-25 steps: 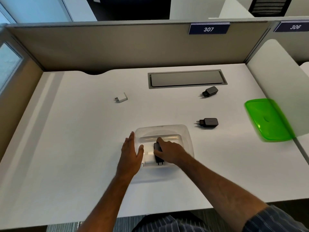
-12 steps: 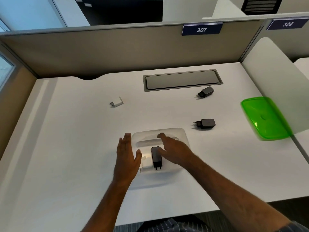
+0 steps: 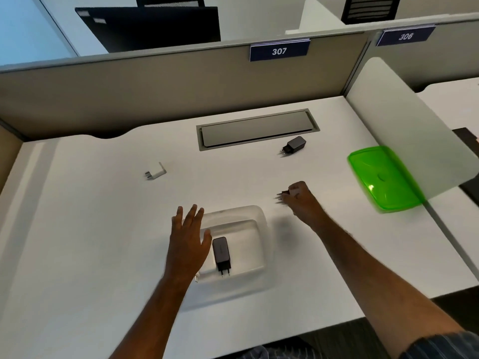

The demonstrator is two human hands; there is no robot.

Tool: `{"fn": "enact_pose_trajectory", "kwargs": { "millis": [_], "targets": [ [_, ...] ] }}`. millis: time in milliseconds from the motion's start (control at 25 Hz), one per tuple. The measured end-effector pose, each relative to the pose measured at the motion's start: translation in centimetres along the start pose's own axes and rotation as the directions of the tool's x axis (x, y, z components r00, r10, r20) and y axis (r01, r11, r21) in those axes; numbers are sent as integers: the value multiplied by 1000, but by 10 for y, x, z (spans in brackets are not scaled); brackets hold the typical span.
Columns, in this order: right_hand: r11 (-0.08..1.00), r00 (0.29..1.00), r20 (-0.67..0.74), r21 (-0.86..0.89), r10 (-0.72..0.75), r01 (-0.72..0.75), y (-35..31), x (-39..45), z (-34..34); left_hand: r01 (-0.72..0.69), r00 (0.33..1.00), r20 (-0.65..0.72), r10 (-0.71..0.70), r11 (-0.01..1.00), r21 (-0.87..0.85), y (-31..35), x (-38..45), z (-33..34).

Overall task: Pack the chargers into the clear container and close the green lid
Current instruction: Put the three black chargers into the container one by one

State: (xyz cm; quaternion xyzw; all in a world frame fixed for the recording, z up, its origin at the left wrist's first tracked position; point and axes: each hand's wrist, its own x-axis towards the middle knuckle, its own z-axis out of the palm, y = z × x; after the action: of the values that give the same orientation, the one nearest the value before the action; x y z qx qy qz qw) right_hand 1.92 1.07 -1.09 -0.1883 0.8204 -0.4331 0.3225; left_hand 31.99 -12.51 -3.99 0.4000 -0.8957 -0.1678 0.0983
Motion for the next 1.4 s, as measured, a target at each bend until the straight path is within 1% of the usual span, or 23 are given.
{"fn": "enact_pose_trajectory", "kwargs": {
  "millis": [40, 80, 160, 200, 320, 360, 480, 560, 680, 840, 1080, 1160, 1240, 1320, 1400],
  "targets": [
    [997, 998, 8, 50, 57, -57, 7, 5, -6, -3, 1000, 0, 3, 1000, 24, 0, 0, 1],
    [993, 994, 10, 47, 111, -111, 12, 9, -11, -1, 1000, -1, 1, 999, 47, -1, -1, 2],
    [980, 980, -10, -21, 198, -198, 23, 18, -18, 15, 1000, -1, -15, 997, 79, 1, 1, 3],
    [977, 977, -13, -37, 211, -211, 28, 22, -19, 21, 1000, -4, -20, 996, 88, 2, 1, 3],
    [984, 984, -5, -15, 178, -178, 33, 29, -18, 22, 1000, -8, -21, 994, 103, 4, 0, 4],
    [987, 988, -11, -36, 157, -157, 33, 31, -17, 26, 1000, -6, -25, 994, 108, 4, 0, 4],
    [982, 995, -27, -161, 94, -98, 30, 35, -16, 44, 999, -6, -44, 994, 103, 4, 1, 5],
    [970, 995, -15, -219, 103, -103, 27, 38, -16, 49, 999, -10, -49, 994, 96, 5, 1, 5],
    [924, 991, -1, -361, 131, -123, 22, 42, -15, 54, 998, -18, -52, 994, 90, 6, 0, 5],
    [845, 998, -10, -532, 66, -61, 22, 41, -10, 72, 997, -21, -70, 994, 80, 6, 1, 5],
    [762, 996, 76, -648, 41, 18, 15, 45, -16, 75, 996, -54, -72, 996, 56, 5, 1, 6],
    [779, 994, 89, -627, 61, 8, 13, 43, -17, 81, 995, -62, -77, 995, 58, 5, 0, 6],
    [853, 991, 108, -521, 81, -13, 10, 37, -21, 84, 995, -59, -81, 995, 54, 6, 1, 6],
    [923, 992, 122, -385, 34, 16, 4, 28, -21, 83, 995, -64, -80, 995, 54, 6, 0, 6],
    [950, 990, 127, -297, -61, 96, -8, 14, -18, 83, 995, -66, -79, 995, 51, 5, 0, 6]
  ]
}}
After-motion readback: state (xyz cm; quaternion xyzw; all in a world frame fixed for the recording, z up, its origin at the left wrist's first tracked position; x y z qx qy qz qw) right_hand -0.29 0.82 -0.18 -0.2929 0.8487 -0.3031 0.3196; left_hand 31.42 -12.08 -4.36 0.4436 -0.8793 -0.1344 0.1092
